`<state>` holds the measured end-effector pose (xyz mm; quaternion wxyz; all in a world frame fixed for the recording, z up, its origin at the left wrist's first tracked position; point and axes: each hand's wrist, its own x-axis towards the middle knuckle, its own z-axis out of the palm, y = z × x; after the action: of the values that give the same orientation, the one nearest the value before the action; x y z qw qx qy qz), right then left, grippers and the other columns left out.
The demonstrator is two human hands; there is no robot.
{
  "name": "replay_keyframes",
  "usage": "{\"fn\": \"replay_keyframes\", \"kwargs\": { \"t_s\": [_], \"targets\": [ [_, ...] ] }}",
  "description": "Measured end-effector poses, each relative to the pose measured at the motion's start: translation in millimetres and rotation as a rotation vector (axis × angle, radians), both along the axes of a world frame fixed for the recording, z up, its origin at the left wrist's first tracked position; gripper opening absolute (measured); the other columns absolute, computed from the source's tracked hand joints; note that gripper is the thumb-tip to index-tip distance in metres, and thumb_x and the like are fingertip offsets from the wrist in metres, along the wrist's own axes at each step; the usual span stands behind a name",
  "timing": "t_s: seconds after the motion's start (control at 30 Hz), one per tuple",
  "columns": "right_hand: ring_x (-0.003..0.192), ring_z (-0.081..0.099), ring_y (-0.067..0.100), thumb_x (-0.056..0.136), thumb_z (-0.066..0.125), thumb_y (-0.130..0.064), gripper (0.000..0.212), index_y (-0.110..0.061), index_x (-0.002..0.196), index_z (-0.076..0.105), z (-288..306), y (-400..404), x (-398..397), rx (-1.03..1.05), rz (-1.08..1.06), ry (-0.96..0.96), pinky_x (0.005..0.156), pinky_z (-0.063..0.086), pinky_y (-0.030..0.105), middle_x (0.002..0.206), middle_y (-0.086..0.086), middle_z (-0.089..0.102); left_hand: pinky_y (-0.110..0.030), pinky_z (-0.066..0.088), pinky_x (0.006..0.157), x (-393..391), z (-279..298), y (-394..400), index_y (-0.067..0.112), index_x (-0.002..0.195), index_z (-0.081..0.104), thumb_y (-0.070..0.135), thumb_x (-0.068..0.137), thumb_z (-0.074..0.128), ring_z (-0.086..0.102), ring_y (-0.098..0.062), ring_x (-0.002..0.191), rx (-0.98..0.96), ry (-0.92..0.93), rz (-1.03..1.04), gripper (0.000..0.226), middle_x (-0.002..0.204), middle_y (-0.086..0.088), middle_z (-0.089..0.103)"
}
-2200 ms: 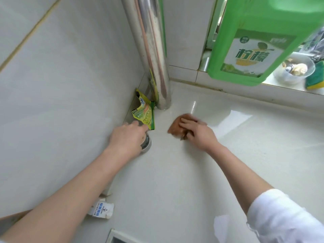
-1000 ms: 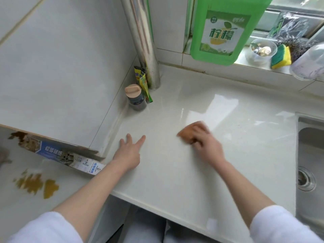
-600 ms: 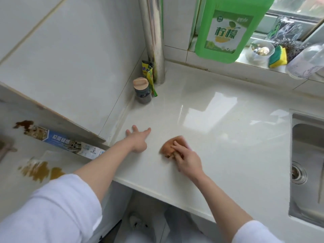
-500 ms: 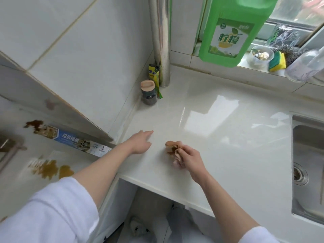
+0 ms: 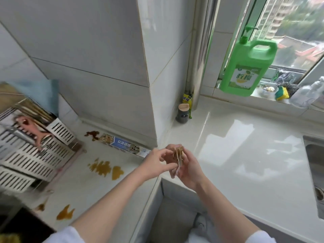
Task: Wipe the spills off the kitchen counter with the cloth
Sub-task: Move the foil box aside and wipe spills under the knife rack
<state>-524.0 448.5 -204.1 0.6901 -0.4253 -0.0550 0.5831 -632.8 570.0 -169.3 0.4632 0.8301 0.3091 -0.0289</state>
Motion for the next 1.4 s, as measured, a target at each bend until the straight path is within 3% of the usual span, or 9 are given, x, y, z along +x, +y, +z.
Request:
{"fn": "replay_keyframes", "kwargs": {
  "t_s": [0.33, 0.47, 0.63, 0.83, 0.93, 1.1, 1.2, 1.33, 1.4],
  "targets": [
    [0.071, 0.055, 0.018, 0.097, 0.055, -0.033, 0.024, -0.015, 0.095, 0.072, 29.5, 28.6, -48.9, -0.174, -0.022, -0.312, 0.062, 0.036, 0.028, 0.083, 0.008, 0.064, -0.035, 0.058, 0.082, -49.6, 28.3, 12.1, 0.016, 0.085, 0.065, 0.013, 0.090, 0.067, 0.072, -0.014, 0.083, -0.212, -0.186, 0.120, 0.006, 0.089, -0.003, 0.075],
    [0.073, 0.062, 0.024, 0.101, 0.046, -0.026, 0.032, -0.007, 0.092, 0.070, 36.9, 33.7, -56.9, -0.134, -0.035, -0.345, 0.068, 0.050, 0.033, 0.077, 0.012, 0.065, -0.044, 0.059, 0.086, -55.9, 25.9, 17.3, 0.014, 0.104, 0.059, 0.030, 0.089, 0.069, 0.070, -0.022, 0.099, -0.372, -0.234, 0.302, 0.024, 0.105, -0.010, 0.070],
    [0.083, 0.061, 0.047, 0.097, 0.032, -0.020, 0.043, 0.008, 0.093, 0.064, 44.1, 42.4, -56.9, -0.007, 0.051, -0.258, 0.071, 0.055, 0.042, 0.090, 0.036, 0.061, -0.045, 0.061, 0.078, -56.3, 24.5, 32.1, 0.018, 0.094, 0.063, 0.070, 0.064, 0.073, 0.073, -0.020, 0.088, -0.290, -0.216, 0.465, 0.060, 0.093, -0.002, 0.074],
    [0.085, 0.064, 0.030, 0.099, 0.054, -0.023, 0.024, -0.006, 0.106, 0.070, 44.1, 53.4, -25.7, -0.110, 0.028, -0.483, 0.068, 0.047, 0.032, 0.092, 0.011, 0.073, -0.038, 0.059, 0.075, -53.8, 30.4, 41.9, 0.016, 0.084, 0.061, 0.022, 0.091, 0.063, 0.067, -0.021, 0.081, -0.134, -0.252, 0.533, 0.010, 0.082, -0.004, 0.070],
    [0.064, 0.050, 0.014, 0.100, 0.053, -0.021, 0.023, -0.007, 0.099, 0.070, 46.2, 50.9, 1.5, -0.173, -0.037, -0.543, 0.056, 0.035, 0.025, 0.071, -0.002, 0.064, -0.037, 0.051, 0.072, -67.7, 28.0, 62.2, 0.015, 0.083, 0.062, 0.018, 0.095, 0.050, 0.061, -0.023, 0.079, -0.086, -0.170, 0.603, 0.017, 0.078, -0.005, 0.064],
    [0.077, 0.065, 0.015, 0.104, 0.043, -0.014, 0.023, -0.005, 0.101, 0.063, 67.8, 58.7, 8.0, -0.034, 0.201, -0.538, 0.062, 0.048, 0.025, 0.085, 0.008, 0.069, -0.029, 0.049, 0.083, -75.5, 28.5, 69.3, 0.024, 0.108, 0.065, 0.018, 0.094, 0.054, 0.062, -0.013, 0.099, -0.149, 0.090, 0.351, 0.019, 0.104, 0.004, 0.068],
    [0.065, 0.058, 0.012, 0.104, 0.045, -0.018, 0.022, -0.005, 0.112, 0.061, 76.2, 71.3, 2.9, -0.026, 0.375, -0.448, 0.053, 0.044, 0.019, 0.079, 0.007, 0.061, -0.024, 0.041, 0.100, -54.7, 41.7, 56.1, 0.023, 0.124, 0.063, 0.022, 0.093, 0.060, 0.057, -0.009, 0.119, -0.398, -0.117, 0.239, 0.031, 0.122, 0.005, 0.067],
    [0.084, 0.066, 0.019, 0.101, 0.050, -0.012, 0.018, -0.003, 0.111, 0.062, 84.9, 76.5, 21.6, 0.036, 0.487, -0.299, 0.077, 0.055, 0.025, 0.091, 0.012, 0.069, -0.033, 0.045, 0.102, -43.2, 44.6, 50.1, 0.009, 0.117, 0.067, 0.026, 0.098, 0.057, 0.063, -0.019, 0.111, -0.686, -0.179, 0.345, 0.027, 0.115, -0.006, 0.071],
    [0.076, 0.068, 0.016, 0.100, 0.048, -0.006, 0.016, -0.003, 0.107, 0.062, 84.9, 77.7, 33.2, 0.018, 0.527, -0.232, 0.072, 0.056, 0.023, 0.083, 0.008, 0.070, -0.035, 0.047, 0.101, -43.3, 41.6, 49.5, 0.004, 0.121, 0.065, 0.029, 0.099, 0.056, 0.065, -0.021, 0.110, -0.717, -0.151, 0.359, 0.034, 0.115, -0.009, 0.071]
  ]
}}
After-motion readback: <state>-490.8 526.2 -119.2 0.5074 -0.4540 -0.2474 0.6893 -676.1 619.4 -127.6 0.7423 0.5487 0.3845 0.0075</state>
